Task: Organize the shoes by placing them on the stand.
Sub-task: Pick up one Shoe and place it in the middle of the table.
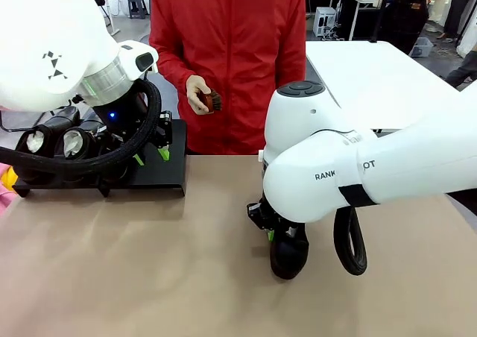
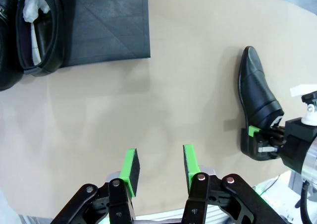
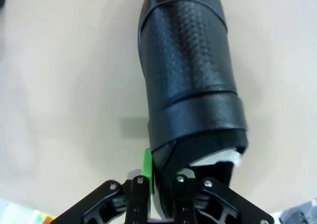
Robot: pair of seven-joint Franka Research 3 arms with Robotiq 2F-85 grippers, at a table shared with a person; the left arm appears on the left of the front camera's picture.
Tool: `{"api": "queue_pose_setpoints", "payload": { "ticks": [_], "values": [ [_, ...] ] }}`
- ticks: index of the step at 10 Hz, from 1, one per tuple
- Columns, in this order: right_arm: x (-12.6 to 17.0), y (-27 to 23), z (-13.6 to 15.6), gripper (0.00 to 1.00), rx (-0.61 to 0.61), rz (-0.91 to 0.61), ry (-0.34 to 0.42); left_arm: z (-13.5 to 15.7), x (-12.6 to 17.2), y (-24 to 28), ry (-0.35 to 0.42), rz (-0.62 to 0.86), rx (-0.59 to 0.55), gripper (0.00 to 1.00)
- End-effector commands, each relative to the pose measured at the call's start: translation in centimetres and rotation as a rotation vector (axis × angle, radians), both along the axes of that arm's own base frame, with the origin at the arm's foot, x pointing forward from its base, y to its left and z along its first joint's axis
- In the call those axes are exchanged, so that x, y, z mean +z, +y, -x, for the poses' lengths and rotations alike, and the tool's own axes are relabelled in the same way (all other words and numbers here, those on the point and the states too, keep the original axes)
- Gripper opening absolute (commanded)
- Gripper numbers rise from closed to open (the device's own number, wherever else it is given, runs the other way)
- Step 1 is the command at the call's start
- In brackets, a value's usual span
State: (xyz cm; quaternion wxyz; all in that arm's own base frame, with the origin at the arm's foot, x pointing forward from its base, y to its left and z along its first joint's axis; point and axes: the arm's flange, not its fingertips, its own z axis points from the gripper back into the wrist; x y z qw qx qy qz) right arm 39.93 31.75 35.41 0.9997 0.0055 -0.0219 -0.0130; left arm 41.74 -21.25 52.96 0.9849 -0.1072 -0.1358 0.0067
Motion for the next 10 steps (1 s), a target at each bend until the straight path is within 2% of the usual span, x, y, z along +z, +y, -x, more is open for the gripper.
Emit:
{"api": "queue_pose_setpoints", "payload": {
  "ticks": [1, 4, 7, 8, 9, 10],
  "values": [
    [-0.7, 1.1, -0.5, 0.5, -0.07, 0.03, -0.004, 0.1, 0.1, 0.2, -0.005, 0.021, 0.003, 0.49],
    [-0.2, 0.7, -0.9, 1.0, -0.11, 0.003, -0.002, 0.1, 0.1, 0.2, -0.005, 0.021, 0.003, 0.49],
    [3.3, -1.1, -1.0, 1.0, -0.167, -0.095, 0.011, 0.1, 0.1, 0.2, -0.005, 0.021, 0.003, 0.49],
    [4.4, -2.1, -1.2, 1.0, -0.201, -0.087, 0.005, 0.1, 0.1, 0.2, -0.005, 0.021, 0.003, 0.49],
    [5.3, -3.3, -1.2, 1.0, -0.209, -0.093, 0.03, 0.1, 0.1, 0.2, -0.005, 0.021, 0.003, 0.49],
    [3.2, -1.1, -1.6, 1.0, -0.169, -0.083, 0.002, 0.1, 0.1, 0.2, -0.005, 0.021, 0.003, 0.49]
  ]
}}
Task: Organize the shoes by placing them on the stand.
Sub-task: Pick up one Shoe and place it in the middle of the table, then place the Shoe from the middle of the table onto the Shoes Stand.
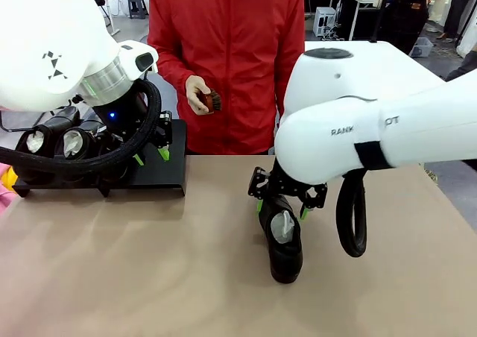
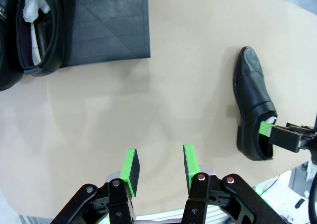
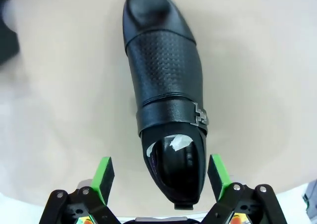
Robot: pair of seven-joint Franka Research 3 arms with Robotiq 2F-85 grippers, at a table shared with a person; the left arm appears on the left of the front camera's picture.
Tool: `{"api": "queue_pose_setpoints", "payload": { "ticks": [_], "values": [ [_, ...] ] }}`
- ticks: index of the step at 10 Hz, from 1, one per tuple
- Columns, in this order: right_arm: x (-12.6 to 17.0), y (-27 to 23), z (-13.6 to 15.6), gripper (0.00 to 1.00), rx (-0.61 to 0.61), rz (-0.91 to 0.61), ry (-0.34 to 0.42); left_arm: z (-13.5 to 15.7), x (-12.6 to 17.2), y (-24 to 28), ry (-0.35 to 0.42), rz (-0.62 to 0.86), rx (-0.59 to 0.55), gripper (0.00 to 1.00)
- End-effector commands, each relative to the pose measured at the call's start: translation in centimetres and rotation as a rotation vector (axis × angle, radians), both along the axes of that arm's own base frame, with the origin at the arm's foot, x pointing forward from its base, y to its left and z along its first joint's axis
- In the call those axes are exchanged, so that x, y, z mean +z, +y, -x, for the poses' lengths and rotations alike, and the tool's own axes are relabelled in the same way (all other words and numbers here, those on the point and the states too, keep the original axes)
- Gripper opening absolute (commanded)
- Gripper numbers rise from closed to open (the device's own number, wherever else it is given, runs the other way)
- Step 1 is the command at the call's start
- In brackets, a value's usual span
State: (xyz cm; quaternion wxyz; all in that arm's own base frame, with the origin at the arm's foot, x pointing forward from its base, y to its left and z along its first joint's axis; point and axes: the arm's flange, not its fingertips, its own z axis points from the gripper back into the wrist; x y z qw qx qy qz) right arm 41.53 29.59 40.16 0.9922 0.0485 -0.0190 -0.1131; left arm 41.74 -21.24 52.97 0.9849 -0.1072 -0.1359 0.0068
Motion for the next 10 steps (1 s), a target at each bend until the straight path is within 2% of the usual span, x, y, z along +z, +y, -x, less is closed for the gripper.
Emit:
{"api": "queue_pose_setpoints", "payload": {
  "ticks": [1, 9, 10],
  "values": [
    [-1.59, 1.09, 0.01, 1.0, 0.03, 0.008, -0.004, 0.1, 0.06, 0.22, -0.005, 0.021, 0.003, 0.49],
    [-1.59, 1.09, 0.01, 1.0, 0.03, 0.008, -0.004, 0.1, 0.06, 0.22, -0.005, 0.021, 0.003, 0.49],
    [-1.79, 0.96, 0.17, 1.0, 0.02, 0.004, 0.02, 0.1, 0.06, 0.22, -0.005, 0.021, 0.003, 0.49]
  ]
}}
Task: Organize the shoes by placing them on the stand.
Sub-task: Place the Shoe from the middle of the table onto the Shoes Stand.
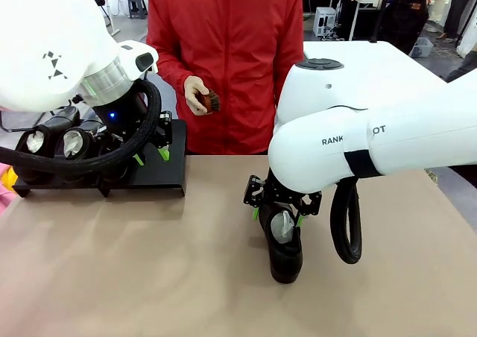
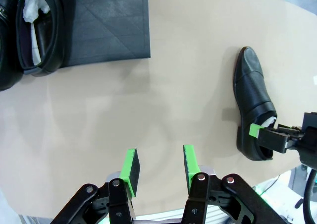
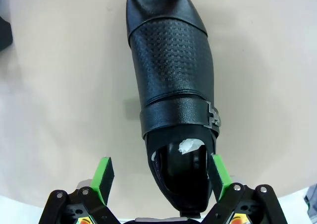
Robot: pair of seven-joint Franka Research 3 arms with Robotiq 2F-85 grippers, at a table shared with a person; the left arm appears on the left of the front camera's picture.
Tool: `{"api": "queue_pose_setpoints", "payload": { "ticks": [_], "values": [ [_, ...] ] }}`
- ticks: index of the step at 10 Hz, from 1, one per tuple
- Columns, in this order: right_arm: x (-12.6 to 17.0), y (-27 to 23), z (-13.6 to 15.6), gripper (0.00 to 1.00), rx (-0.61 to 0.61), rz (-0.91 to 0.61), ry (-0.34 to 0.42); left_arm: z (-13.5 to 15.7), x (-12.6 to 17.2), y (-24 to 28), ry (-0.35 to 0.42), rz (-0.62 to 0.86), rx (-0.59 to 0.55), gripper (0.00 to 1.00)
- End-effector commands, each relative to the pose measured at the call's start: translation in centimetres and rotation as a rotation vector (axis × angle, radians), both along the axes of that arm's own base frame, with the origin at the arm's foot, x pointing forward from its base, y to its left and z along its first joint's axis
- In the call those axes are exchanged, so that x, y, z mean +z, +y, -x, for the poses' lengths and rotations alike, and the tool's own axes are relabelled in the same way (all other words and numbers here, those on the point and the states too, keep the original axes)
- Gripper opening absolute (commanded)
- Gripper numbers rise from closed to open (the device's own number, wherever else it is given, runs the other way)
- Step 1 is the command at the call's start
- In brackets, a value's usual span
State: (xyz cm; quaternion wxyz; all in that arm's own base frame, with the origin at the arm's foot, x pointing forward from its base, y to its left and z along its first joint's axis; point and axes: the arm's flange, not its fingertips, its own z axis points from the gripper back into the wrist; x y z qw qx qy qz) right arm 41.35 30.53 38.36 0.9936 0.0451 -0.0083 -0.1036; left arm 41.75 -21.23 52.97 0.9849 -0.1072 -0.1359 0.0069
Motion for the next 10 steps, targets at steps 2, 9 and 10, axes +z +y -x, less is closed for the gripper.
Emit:
{"api": "queue_pose_setpoints", "payload": {
  "ticks": [2, 9, 10],
  "values": [
    [4.3, -4.1, 0.6, 1.0, -0.023, -0.053, -0.079, 0.0, 0.0, 0.0, 0.0, 0.0, 0.0, 0.49],
    [8.2, -14.1, -1.3, 1.0, -0.301, 0.01, -0.189, 6.5, -4.9, -14.1, 0.088, 0.15, 0.274, 0.49],
    [8.2, -14.1, -1.3, 1.0, -0.301, 0.01, -0.189, 6.4, -5.5, -15.2, 0.067, 0.153, 0.281, 0.49]
  ]
}}
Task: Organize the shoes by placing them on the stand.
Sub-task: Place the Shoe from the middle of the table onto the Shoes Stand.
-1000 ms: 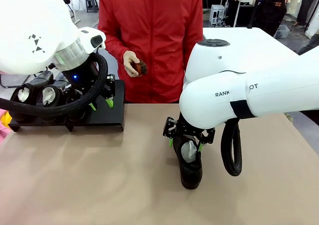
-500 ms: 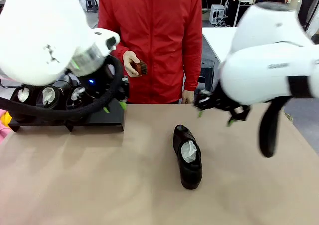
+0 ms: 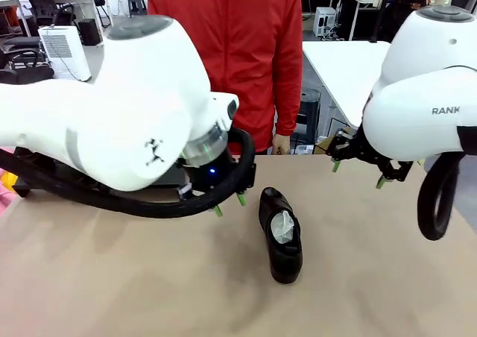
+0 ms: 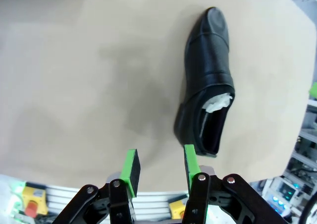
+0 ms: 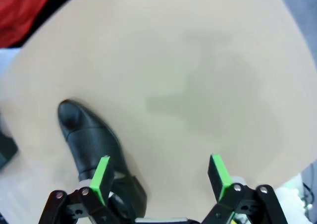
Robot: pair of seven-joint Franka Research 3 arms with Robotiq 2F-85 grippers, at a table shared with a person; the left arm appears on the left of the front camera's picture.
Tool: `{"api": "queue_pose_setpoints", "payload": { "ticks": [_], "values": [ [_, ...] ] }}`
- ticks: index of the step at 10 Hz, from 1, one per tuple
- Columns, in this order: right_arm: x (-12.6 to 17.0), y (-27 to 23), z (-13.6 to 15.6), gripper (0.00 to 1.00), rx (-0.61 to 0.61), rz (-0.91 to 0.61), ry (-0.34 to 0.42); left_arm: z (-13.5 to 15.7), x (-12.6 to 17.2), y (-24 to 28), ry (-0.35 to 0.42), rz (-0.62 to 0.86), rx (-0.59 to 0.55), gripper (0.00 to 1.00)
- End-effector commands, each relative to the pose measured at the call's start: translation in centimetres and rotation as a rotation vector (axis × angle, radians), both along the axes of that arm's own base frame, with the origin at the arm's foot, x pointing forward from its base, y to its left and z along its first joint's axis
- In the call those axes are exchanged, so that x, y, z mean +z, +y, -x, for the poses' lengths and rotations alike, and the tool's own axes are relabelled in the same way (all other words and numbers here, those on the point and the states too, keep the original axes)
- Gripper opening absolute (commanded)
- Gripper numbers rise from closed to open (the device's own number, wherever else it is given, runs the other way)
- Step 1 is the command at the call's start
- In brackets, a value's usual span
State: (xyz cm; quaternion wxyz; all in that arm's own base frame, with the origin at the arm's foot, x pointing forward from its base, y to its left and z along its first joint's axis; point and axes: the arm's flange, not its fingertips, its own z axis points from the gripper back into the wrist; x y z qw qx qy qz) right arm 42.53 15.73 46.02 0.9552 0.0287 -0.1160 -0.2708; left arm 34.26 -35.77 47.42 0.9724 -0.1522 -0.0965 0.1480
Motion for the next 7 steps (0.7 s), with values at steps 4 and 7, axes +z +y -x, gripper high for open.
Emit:
{"api": "queue_pose_setpoints", "payload": {
  "ticks": [4, 7],
  "values": [
    [0.5, 0.7, -0.1, 1.0, 0.055, -0.035, 0.004, -1.4, -4.3, -4.7, -0.01, -0.032, -0.099, 0.49],
    [0.5, 0.7, -0.1, 1.0, 0.055, -0.035, 0.004, -1.3, -6.2, -7.1, -0.025, -0.028, -0.213, 0.49]
  ]
}}
